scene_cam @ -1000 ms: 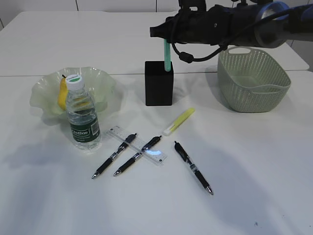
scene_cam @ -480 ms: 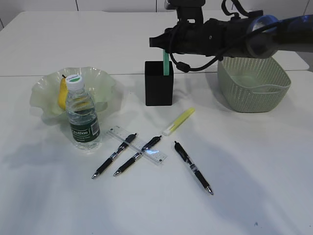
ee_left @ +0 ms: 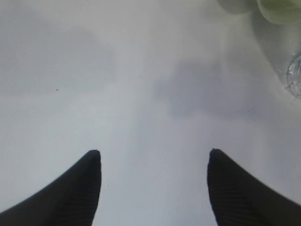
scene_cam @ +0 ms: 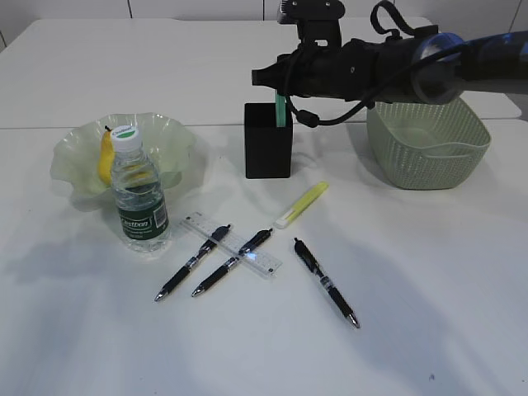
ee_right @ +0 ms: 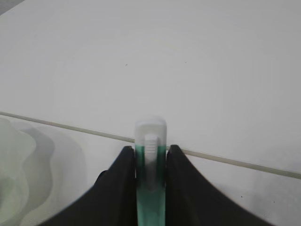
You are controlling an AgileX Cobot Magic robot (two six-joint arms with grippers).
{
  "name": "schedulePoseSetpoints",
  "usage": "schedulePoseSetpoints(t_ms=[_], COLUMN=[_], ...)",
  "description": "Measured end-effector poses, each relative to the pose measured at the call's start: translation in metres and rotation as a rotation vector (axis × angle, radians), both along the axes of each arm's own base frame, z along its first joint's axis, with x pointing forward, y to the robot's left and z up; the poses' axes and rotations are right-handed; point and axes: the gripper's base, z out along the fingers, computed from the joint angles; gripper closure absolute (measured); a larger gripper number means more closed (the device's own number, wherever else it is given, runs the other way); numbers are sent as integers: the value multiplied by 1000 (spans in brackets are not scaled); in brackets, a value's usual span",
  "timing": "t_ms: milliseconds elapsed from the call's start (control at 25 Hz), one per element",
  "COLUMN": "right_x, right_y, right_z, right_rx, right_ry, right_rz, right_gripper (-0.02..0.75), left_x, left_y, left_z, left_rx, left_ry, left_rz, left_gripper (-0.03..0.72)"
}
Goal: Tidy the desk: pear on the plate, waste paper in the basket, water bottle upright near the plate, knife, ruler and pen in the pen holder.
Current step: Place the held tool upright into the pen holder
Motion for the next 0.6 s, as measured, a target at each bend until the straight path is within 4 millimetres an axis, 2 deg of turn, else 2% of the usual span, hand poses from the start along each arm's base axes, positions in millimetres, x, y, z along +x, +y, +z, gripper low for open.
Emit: schedulePoseSetpoints(t_ms=[240, 600], right_x=[0, -1], right_y=[0, 0], right_z=[0, -1], right_rx=[0, -2], right_ry=[0, 14], right_rz=[0, 3], right_gripper=[516, 507], left_x=[0, 0], left_y=[0, 0], left_z=[0, 0], left_rx=[0, 0], left_ry=[0, 0], left_rz=[0, 0], left_gripper=[188, 188])
